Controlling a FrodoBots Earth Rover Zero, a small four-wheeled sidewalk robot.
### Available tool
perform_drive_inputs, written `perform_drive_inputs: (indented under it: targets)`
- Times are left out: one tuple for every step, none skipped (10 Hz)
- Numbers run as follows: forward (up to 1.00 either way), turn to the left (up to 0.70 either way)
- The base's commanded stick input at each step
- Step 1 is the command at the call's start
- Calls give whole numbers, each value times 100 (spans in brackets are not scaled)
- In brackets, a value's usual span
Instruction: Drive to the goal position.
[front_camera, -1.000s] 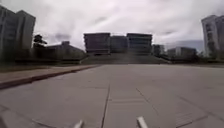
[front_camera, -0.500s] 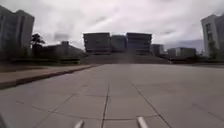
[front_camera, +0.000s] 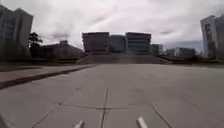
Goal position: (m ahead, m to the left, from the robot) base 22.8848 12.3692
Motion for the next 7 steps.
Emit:
perform_drive_inputs:
  targets:
    - [100, 0]
    - [100, 0]
    - [100, 0]
    - [100, 0]
    - [100, 0]
    - [100, 0]
    - [100, 0]
